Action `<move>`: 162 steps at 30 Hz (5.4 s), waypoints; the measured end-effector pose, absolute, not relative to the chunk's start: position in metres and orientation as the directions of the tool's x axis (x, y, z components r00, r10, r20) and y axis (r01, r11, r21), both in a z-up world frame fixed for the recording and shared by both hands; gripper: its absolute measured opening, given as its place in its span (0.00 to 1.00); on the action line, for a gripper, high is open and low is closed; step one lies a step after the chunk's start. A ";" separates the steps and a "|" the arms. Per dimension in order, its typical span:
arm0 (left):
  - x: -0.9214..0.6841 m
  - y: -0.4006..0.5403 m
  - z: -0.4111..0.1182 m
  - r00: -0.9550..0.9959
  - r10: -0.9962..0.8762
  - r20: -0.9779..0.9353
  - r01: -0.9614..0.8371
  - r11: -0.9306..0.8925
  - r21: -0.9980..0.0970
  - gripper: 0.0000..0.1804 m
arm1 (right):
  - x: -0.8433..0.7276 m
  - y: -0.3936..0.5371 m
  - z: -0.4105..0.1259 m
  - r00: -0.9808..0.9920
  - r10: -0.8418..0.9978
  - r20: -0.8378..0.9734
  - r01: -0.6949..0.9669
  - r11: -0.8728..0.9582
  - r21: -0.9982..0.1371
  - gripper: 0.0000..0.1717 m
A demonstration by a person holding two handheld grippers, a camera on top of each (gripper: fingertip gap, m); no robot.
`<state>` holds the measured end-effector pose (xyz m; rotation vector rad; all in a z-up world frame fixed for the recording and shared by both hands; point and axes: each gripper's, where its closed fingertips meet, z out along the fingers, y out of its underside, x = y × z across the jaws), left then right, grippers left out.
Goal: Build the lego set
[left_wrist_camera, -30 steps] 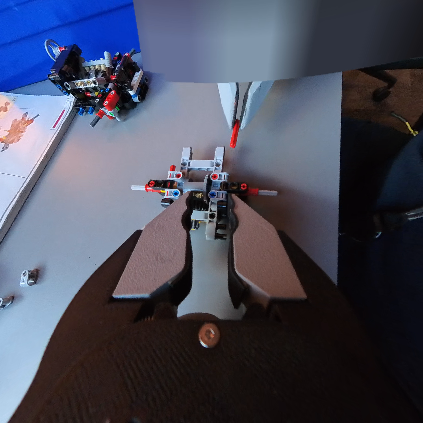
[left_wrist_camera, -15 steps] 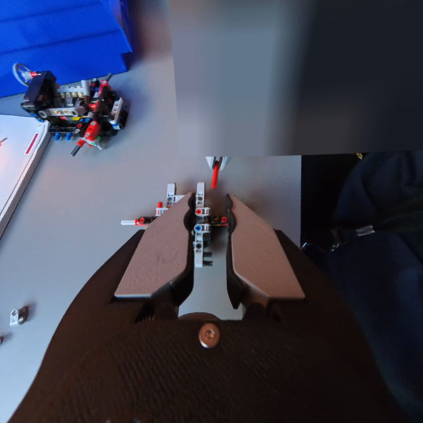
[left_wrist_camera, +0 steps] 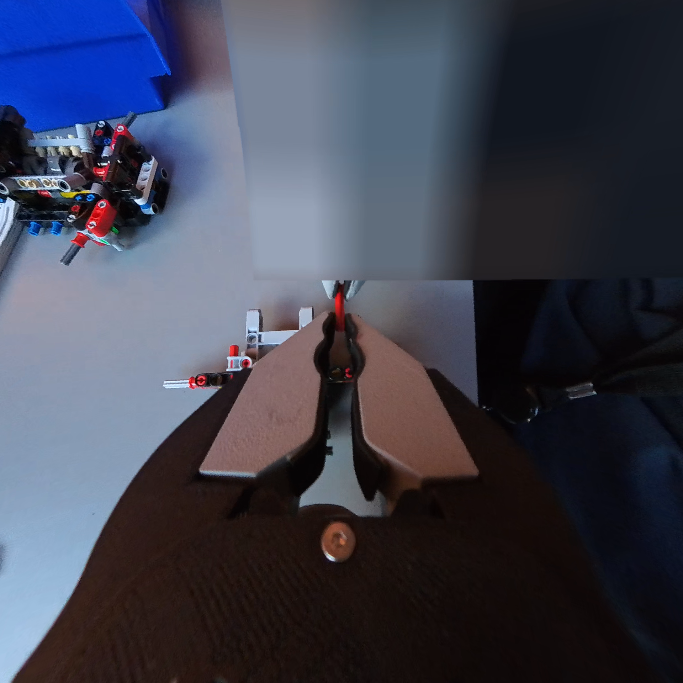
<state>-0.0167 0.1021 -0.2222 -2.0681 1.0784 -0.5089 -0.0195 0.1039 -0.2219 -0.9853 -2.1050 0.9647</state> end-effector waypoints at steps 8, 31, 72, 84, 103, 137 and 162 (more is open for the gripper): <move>-0.017 0.103 -0.213 0.533 -0.838 -0.118 -0.556 -0.241 -0.795 0.01 | -0.019 0.103 -0.211 -0.537 0.822 0.188 0.309 0.399 -0.863 0.00; -0.019 0.104 -0.196 0.542 -0.821 -0.178 -0.474 -0.124 -0.871 0.01 | -0.021 0.105 -0.195 -0.511 0.835 0.202 0.245 0.367 -0.898 0.00; -0.044 0.094 -0.237 0.595 -0.798 -0.098 -0.520 -0.289 -0.804 0.19 | -0.031 0.107 -0.235 -0.579 0.793 0.187 0.444 0.499 -0.744 0.01; -0.074 0.081 -0.231 0.645 -0.757 -0.104 -0.518 -0.333 -0.788 0.16 | -0.037 0.106 -0.234 -0.590 0.785 0.188 0.437 0.506 -0.743 0.00; -0.069 0.084 -0.242 0.650 -0.743 -0.159 -0.553 -0.319 -0.770 0.07 | -0.044 0.101 -0.238 -0.585 0.798 0.147 0.469 0.480 -0.741 0.00; -0.073 0.087 -0.243 0.684 -0.715 -0.142 -0.528 -0.351 -0.773 0.07 | -0.040 0.101 -0.236 -0.542 0.813 0.215 0.380 0.464 -0.800 0.01; -0.076 0.086 -0.242 0.757 -0.632 -0.166 -0.504 -0.402 -0.765 0.06 | -0.047 0.101 -0.236 -0.472 0.881 0.018 0.526 0.298 -0.796 0.00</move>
